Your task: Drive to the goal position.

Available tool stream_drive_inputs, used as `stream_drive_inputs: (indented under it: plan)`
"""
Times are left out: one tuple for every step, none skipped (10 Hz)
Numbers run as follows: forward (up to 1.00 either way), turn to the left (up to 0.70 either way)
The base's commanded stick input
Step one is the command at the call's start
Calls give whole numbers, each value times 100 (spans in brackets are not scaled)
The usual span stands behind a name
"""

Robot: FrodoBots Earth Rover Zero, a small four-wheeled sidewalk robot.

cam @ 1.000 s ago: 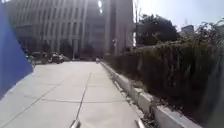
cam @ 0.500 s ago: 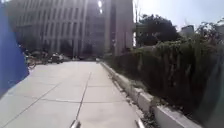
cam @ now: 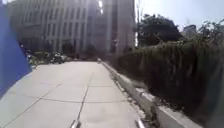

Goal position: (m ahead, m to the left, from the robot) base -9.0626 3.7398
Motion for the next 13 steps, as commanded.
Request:
stream_drive_inputs:
  plan:
    - [0, 70]
    - [0, 70]
    - [0, 70]
    - [0, 70]
    - [0, 70]
    - [0, 70]
    - [0, 70]
    - [0, 70]
    - [0, 70]
    - [0, 70]
    - [0, 53]
    - [0, 3]
    - [0, 0]
